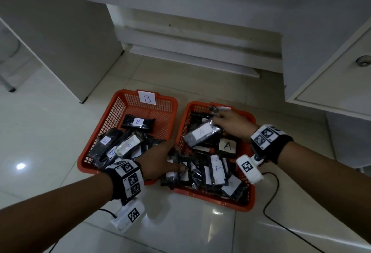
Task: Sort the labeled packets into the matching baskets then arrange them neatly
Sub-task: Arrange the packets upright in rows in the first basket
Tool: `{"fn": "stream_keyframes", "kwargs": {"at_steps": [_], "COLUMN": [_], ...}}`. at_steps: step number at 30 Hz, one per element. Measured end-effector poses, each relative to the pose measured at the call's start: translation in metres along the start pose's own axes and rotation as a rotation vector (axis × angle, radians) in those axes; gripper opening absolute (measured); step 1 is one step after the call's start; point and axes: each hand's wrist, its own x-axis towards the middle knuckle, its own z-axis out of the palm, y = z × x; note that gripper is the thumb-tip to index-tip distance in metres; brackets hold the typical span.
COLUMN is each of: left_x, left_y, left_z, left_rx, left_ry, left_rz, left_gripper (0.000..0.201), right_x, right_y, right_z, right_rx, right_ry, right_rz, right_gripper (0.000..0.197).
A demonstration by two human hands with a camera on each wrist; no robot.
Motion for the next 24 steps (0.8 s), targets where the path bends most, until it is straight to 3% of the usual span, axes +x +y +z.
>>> {"fn": "stream_keyframes", "kwargs": {"at_steps": [7,12,20,24], "left_x": [0.007,0.013,0.013,0.013], "left_y": [0.009,0.015,0.01,0.006], "left_z": [0.006,0.01,0.017,0.018], "left_rx": [-0.016,0.073,0.16,0.158], "left_ry": [0.028,-0.022,0.001,0.008], "left_rz": [-0.022,-0.031,0.013,0.004], "left_gripper": [0.039,0.035,0.041,0.045], "right_x": [-0.006,-0.015,-0.016,-0.016], "right_y": [0.021,0.027,0.048,0.05], "right_z": [-0.022,-0.036,-0.034,-0.015], "right_rx": [0.302,0.457,0.519,0.358], "right_ry": [0.334,0.527,0.606,0.487], "right_rz": [-0.036,-0.015,0.081,0.057], "right_gripper": [0.015,0.014,0.015,0.018]}}
